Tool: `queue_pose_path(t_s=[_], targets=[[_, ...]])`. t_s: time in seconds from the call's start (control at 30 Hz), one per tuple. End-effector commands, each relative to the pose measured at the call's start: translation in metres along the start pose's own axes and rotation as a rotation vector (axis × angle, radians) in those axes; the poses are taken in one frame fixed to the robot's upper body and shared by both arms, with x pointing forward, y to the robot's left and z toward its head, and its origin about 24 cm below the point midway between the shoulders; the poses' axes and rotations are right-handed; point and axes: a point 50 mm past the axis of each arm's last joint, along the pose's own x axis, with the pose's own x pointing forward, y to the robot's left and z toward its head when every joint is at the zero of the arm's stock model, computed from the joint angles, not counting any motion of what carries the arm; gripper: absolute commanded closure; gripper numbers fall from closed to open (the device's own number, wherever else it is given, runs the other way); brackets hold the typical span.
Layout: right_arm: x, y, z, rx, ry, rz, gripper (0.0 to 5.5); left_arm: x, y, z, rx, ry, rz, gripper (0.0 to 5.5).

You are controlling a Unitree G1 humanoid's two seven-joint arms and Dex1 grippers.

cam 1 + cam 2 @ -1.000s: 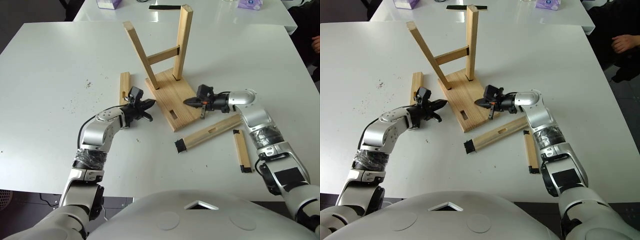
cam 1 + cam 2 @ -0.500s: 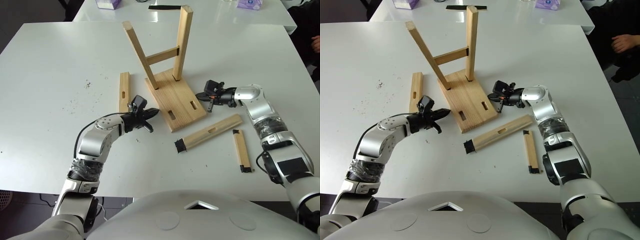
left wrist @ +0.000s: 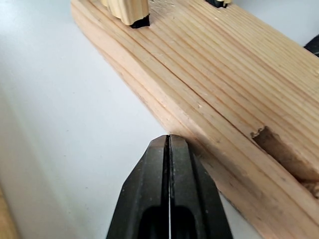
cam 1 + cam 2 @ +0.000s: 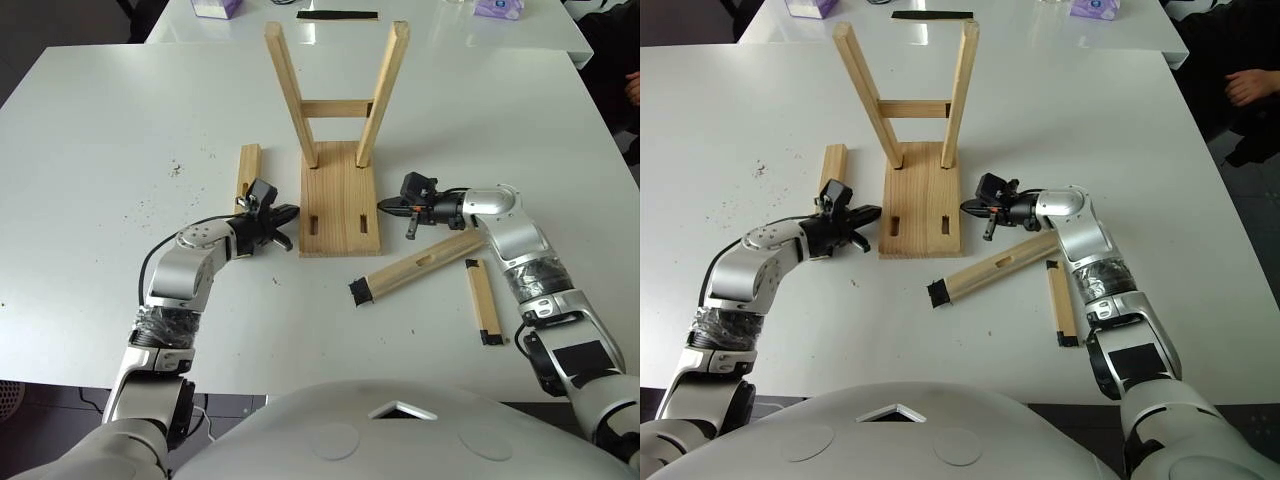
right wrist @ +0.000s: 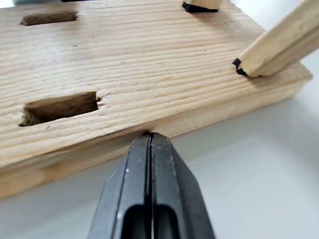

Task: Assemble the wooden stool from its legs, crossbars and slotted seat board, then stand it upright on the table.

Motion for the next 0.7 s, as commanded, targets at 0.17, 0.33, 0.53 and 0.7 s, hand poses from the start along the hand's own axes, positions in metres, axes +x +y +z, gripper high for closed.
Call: queue_pose_path(t_s=[0.17, 0.33, 0.53, 0.7], targets=[[0.009, 0.012, 0.008, 0.016, -0.057, 0.025, 5.47, -0.001, 0.002, 0.002, -0.017, -0.016, 0.020, 5.50], [0.003, 0.003, 0.013, 0.045, -0.094, -0.047, 5.47, -0.005, 0.010, 0.011, -0.021, -0.064, 0.090, 5.50], [-0.046, -0.013, 0.017, 0.095, -0.170, -0.218, 5.47, -0.020, 0.000, 0.030, -0.011, -0.155, 0.125, 5.50], [-0.096, 0.007, 0.013, 0.131, -0.204, -0.218, 4.79, -0.051, -0.003, 0.046, -0.026, -0.268, 0.239, 5.50]])
